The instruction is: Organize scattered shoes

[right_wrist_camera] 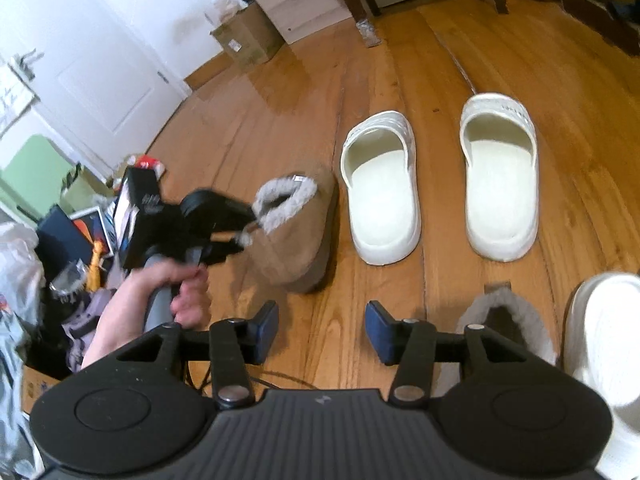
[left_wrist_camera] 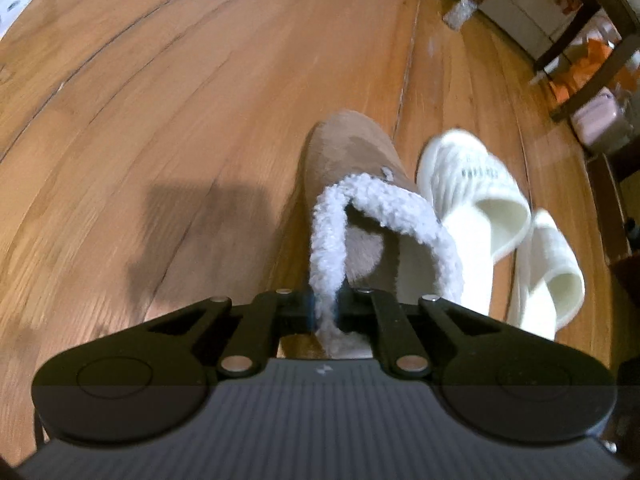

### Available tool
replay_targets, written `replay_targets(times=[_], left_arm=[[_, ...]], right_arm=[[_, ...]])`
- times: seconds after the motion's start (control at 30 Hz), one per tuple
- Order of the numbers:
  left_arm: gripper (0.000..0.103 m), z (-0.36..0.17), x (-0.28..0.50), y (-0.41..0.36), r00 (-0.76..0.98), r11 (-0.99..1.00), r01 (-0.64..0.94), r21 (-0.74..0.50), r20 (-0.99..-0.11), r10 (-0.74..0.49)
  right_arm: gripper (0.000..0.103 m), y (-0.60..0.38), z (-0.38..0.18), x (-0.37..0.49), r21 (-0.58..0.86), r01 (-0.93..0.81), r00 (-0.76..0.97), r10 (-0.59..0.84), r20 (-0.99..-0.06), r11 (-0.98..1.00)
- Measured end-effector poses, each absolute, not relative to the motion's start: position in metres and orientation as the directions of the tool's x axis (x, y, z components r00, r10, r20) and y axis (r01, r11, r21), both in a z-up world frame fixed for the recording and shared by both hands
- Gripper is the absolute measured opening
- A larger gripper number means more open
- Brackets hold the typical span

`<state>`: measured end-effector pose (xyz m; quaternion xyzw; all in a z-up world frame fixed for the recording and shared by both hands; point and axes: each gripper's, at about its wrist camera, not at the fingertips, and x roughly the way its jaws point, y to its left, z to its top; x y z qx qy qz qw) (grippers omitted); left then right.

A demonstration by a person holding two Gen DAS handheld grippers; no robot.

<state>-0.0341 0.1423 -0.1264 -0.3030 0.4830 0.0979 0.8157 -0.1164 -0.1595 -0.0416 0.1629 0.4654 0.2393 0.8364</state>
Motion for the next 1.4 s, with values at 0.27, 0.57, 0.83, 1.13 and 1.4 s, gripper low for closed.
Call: replay_targets(times=[0.27,0.57,0.83,1.13,1.4], left_arm=[[0.007,-0.131,-0.12,0.101,0.473,0.78,-0.404,-0.479,-0.839,-0.27],[0.042,-0.131,-0.165,0.092,0.331,0.808,-0.312,-0.499,-0.855,-0.4],[0.067,-0.12,-0.162,0.121,0.367,0.797,-0.281,-0.534,-0.828,-0.425],[0.082,-0.15,-0.151,0.148,0.272,0.683,-0.378,-0.625,-0.78,-0.564],[0.083,-0.171,-0.144,0.157,0.249,0.651,-0.433,-0.624,-0.777,-0.579]], right_arm=[[0.049,-0.17,-0.062,-0.127,0.495,-0.205,0.387,0.535,-0.751,0.844],[0.049,-0.17,-0.061,-0.141,0.425,-0.27,0.365,0.5,-0.785,0.864],[0.046,-0.122,-0.054,-0.17,0.097,-0.563,0.37,0.355,-0.859,0.821],[0.053,-0.041,-0.015,-0.177,-0.052,-0.903,0.148,0.194,-0.97,0.427],[0.053,-0.004,-0.065,-0.162,-0.228,-0.948,0.247,0.062,-0.967,0.221]])
